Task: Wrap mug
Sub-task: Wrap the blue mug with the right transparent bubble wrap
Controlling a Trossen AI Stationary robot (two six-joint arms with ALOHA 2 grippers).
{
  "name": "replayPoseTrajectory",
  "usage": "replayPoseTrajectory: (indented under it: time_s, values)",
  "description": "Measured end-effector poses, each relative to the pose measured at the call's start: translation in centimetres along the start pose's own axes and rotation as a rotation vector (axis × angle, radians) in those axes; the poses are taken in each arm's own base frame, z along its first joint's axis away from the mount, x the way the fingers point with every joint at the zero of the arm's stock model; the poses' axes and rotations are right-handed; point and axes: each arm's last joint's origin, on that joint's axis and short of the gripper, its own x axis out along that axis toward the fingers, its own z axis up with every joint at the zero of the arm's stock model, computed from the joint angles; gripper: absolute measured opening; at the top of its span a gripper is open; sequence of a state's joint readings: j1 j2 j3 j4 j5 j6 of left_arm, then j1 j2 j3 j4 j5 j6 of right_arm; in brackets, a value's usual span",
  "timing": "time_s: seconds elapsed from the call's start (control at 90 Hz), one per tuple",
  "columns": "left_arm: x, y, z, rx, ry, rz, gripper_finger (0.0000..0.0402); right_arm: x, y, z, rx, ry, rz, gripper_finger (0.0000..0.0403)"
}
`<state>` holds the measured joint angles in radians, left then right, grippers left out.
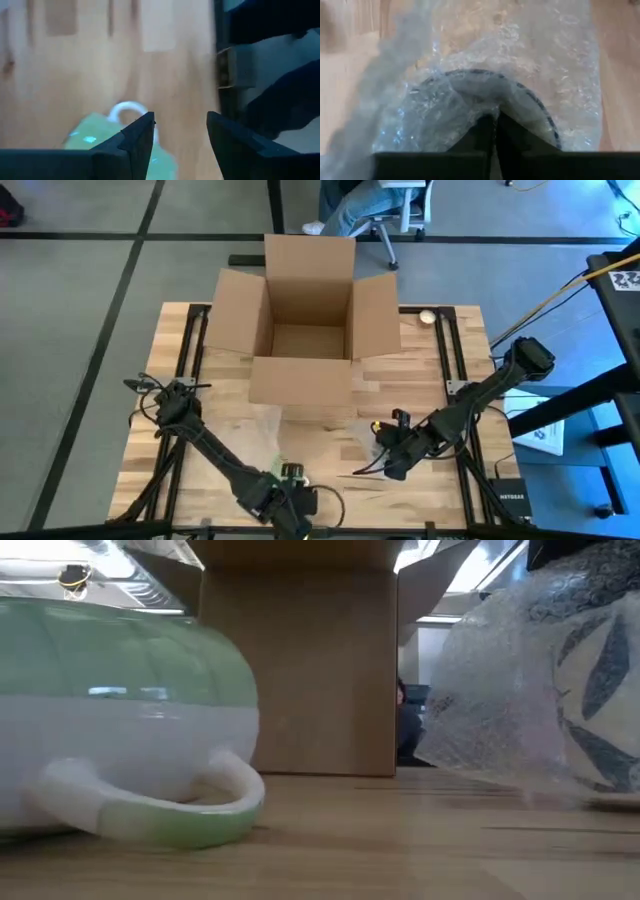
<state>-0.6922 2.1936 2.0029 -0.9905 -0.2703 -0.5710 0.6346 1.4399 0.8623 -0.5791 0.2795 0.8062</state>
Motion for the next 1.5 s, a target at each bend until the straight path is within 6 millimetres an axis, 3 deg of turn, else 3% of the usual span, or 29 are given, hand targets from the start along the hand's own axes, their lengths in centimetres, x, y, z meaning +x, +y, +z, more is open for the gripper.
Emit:
replayPoseTrajectory:
  time_s: [0.222,0.344,0.633,0.9,1.189,1.5]
  values:
    - [5.4,0.4,-0.3,-0.054,0.080,0.026,0.0166,0.0,0.0,0.0,0.000,-0.019,-0.016,0.0000]
    - [6.6,1.0,-0.8,-0.121,0.147,0.072,0.0166,0.0,0.0,0.1,-0.001,-0.019,-0.018,0.0000]
    - [6.5,1.6,-2.0,-0.207,0.248,0.164,0.0166,0.6,-0.6,-0.7,0.010,-0.006,-0.043,0.0000]
    - [6.7,1.7,-1.6,-0.208,0.232,0.153,0.0166,0.7,-0.6,-0.7,0.006,-0.016,-0.033,0.0000]
    - [6.8,3.6,0.0,-0.067,0.219,0.150,0.0166,0.7,-0.5,-0.6,0.001,-0.030,-0.029,0.0000]
    - [6.4,6.6,4.1,0.015,-0.097,0.286,0.0166,0.8,-0.4,-0.6,-0.026,-0.016,-0.002,0.0000]
